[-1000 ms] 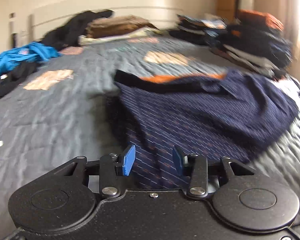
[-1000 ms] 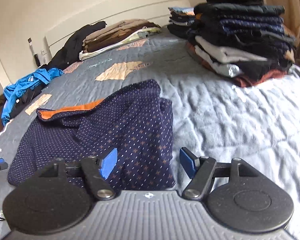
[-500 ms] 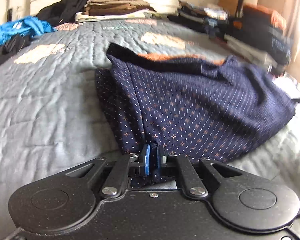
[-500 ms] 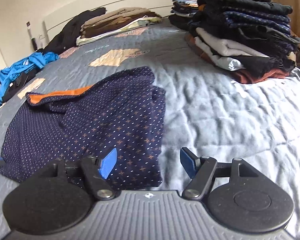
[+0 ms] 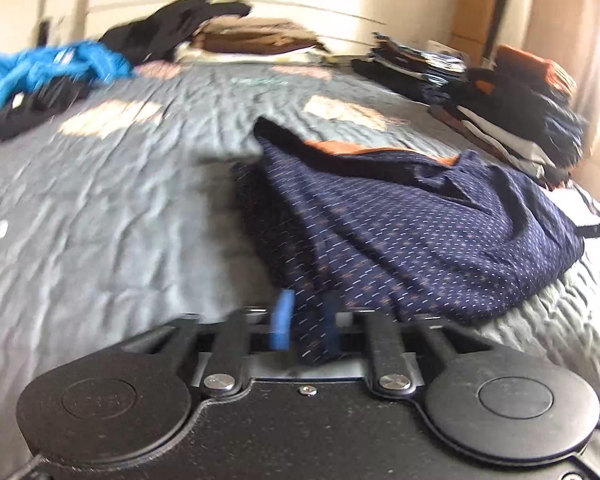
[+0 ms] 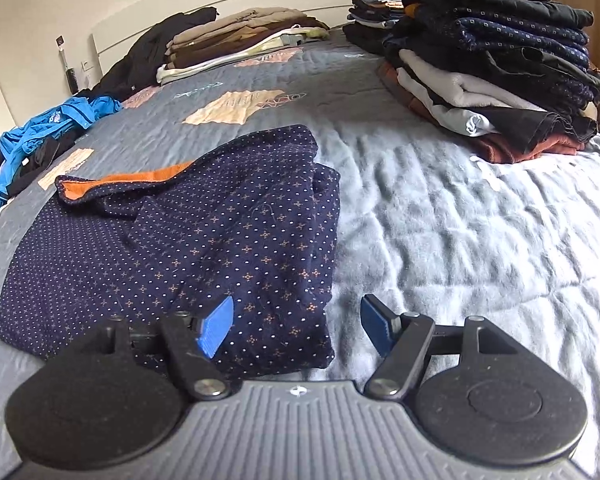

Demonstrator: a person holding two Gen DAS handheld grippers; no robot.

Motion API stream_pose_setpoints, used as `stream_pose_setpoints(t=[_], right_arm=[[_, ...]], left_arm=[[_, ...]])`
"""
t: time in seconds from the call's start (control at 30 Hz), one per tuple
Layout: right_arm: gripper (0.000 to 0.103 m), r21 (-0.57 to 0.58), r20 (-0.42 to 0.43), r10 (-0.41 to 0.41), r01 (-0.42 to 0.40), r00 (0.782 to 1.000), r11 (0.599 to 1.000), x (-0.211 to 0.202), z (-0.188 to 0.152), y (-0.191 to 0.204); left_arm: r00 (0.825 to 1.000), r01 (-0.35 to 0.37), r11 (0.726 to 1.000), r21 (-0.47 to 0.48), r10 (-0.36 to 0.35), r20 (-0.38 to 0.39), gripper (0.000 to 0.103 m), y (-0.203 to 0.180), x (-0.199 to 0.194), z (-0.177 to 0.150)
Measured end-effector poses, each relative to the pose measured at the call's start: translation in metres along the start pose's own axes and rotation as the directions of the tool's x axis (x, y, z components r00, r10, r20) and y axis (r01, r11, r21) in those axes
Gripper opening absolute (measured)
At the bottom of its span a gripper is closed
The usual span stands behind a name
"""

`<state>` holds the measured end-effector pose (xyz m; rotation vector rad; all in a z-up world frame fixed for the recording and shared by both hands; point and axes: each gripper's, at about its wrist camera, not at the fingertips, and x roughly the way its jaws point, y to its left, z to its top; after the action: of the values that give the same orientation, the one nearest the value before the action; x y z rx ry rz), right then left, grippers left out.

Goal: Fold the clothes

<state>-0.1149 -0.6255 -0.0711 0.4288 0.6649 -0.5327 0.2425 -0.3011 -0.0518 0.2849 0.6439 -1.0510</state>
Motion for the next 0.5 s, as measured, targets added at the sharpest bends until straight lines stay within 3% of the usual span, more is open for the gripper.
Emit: stream_pose_setpoints(t=[0.07, 0.17, 0.3, 0.37, 0.5], right_arm=[[0.070, 0.001, 0.006, 0.003, -0.003, 1.000, 1.000, -0.001, 0.001, 0.001], [0.070, 0.008, 0.016, 0.010, -0.011, 1.000, 1.000, -0.004, 0.003, 0.000], [0.070, 0.008, 0.024, 0.023, -0.023, 0.999, 1.000, -0.005, 0.004, 0.003], [0.070, 0.002, 0.027, 0.034, -0.034, 0.999, 0.999, -0.006, 0.005, 0.006], [0.070, -0.010, 0.025, 0.055, -0.054, 0.998, 0.998, -0.006, 0.006, 0.012]], left_arm=[[1.000, -0.013, 0.999, 0.044, 0.013, 0.002, 0.054, -0.012, 0.008, 0.001], [0.999, -0.032, 0.996, 0.080, 0.035, -0.034, 0.041, -0.022, 0.024, 0.000], [0.994, -0.045, 0.996, 0.081, 0.053, -0.094, 0.040, -0.026, 0.045, -0.007], [0.995, -0.048, 0.996, 0.074, 0.054, -0.081, 0.009, -0.027, 0.045, -0.010], [0.998, 0.002, 1.000, 0.017, -0.001, -0.060, 0.006, -0.016, 0.030, -0.008]])
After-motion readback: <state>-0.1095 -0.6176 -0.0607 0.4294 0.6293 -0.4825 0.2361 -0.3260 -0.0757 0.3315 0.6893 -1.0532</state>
